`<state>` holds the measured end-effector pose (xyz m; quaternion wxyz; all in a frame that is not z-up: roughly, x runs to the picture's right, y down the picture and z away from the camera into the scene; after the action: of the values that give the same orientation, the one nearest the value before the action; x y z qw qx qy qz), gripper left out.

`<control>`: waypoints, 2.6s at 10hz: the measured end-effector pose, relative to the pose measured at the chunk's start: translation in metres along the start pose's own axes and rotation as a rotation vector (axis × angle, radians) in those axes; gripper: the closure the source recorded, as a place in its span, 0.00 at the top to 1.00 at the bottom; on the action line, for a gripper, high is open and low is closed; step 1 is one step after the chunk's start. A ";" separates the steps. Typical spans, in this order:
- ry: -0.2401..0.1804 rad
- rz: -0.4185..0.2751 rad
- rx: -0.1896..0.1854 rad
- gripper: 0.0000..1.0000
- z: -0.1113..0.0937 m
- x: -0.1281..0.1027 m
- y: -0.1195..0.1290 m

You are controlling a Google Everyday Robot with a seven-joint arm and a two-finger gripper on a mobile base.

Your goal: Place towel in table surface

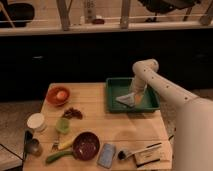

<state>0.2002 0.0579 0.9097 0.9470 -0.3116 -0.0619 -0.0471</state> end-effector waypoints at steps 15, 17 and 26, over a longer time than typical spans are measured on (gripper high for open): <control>-0.045 -0.045 -0.062 0.73 0.051 -0.012 0.004; -0.060 -0.048 -0.072 0.51 0.060 -0.012 0.001; -0.061 -0.048 -0.090 0.00 0.056 -0.007 0.002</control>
<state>0.1884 0.0938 0.9521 0.9283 -0.3536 -0.0958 -0.0631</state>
